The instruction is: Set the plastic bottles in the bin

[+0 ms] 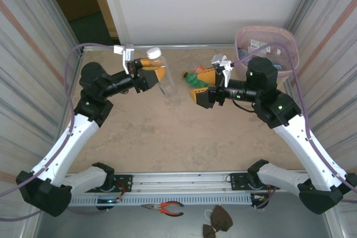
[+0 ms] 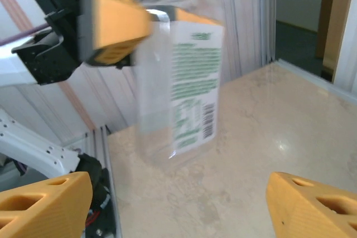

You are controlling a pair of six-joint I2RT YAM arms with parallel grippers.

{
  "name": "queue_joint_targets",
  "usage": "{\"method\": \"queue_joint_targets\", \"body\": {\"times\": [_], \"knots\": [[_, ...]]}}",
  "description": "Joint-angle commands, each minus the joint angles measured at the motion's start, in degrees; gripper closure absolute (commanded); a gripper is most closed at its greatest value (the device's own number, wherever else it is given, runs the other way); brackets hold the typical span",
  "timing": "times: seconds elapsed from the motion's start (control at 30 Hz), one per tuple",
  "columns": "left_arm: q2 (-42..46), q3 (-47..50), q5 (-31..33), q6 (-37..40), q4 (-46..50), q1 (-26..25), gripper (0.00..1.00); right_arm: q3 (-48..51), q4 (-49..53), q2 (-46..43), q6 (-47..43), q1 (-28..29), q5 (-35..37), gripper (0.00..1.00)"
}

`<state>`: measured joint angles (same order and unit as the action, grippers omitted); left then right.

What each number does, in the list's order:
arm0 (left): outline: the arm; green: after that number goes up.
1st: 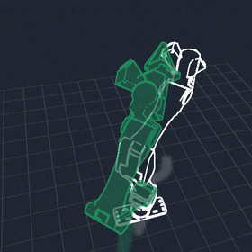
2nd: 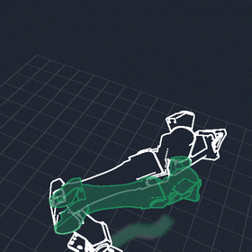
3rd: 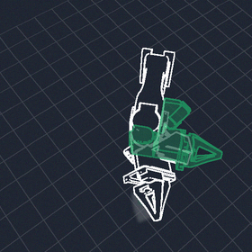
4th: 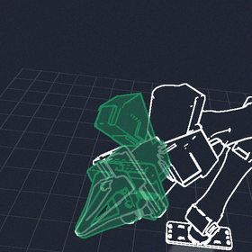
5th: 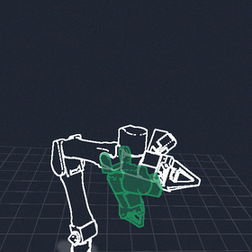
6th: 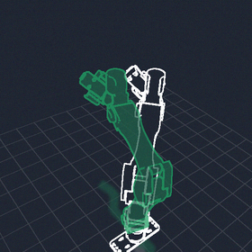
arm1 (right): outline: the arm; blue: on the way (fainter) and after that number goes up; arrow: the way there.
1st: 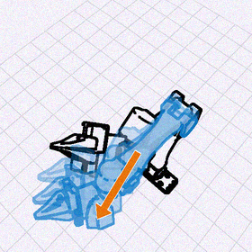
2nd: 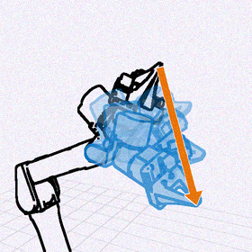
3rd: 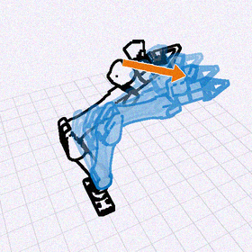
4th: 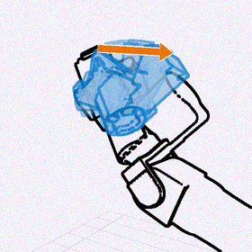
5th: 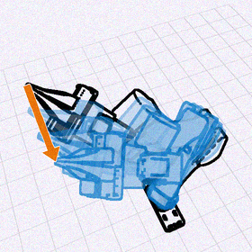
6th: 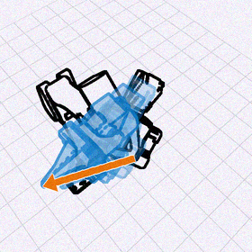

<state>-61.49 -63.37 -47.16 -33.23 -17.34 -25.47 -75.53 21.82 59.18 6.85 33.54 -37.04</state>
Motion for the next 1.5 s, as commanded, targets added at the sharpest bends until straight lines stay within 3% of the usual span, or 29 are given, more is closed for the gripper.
{"method": "queue_joint_targets", "body": {"times": [0.0, 0.27, 0.43, 0.57, 0.7, 1.0, 1.23, 1.37, 1.47], "knots": [[-0.09, -5.51, -9.53, 9.99, -2.68, -4.66, 0.56, 0.39, -6.9, -2.2, 2.43, 0.81, -4.29, 0.14], [-2.78, -13.17, -12.96, 19.4, 3.43, -15.01, 0.58, 0.17, -13.36, -3.99, 4.33, 3.73, -11.09, 0.02], [-3.89, -14.99, -10.88, 21.47, 6.19, -16.45, 0.6, 0.21, -14.05, -3.47, 3.83, 6.92, -14.58, 0.01], [-4.2, -15.01, -8.72, 21.51, 6.09, -16.61, 0.61, 0.16, -11.26, -3.39, 0.49, 9.95, -11.88, 0.02], [-4.16, -14.85, -7.19, 21.43, 5.6, -16.74, 0.62, 0.13, -8.94, -2.84, -1.63, 11.01, -7.55, 0.09], [-3.19, -13.84, -5.33, 21.7, 5.3, -16.89, 0.61, 0.43, -9.17, -2.84, -1.79, 11.32, -6.14, 0.32], [-2.12, -12.84, -3.03, 22.31, 5.39, -16.86, 0.51, -0.02, -9.14, -2.84, -1.47, 11.36, -5.06, 0.44], [-0.38, -11.92, 0.22, 24.18, 7.35, -16.8, 0.32, -0.74, -8.16, -3.08, -1.78, 11.3, -2.81, 0.45], [1.72, -10.63, 4.36, 26.05, 9.78, -16.65, 0.24, -1.73, -6.32, -3.63, -3.11, 11.18, 0.54, 0.45]]}}
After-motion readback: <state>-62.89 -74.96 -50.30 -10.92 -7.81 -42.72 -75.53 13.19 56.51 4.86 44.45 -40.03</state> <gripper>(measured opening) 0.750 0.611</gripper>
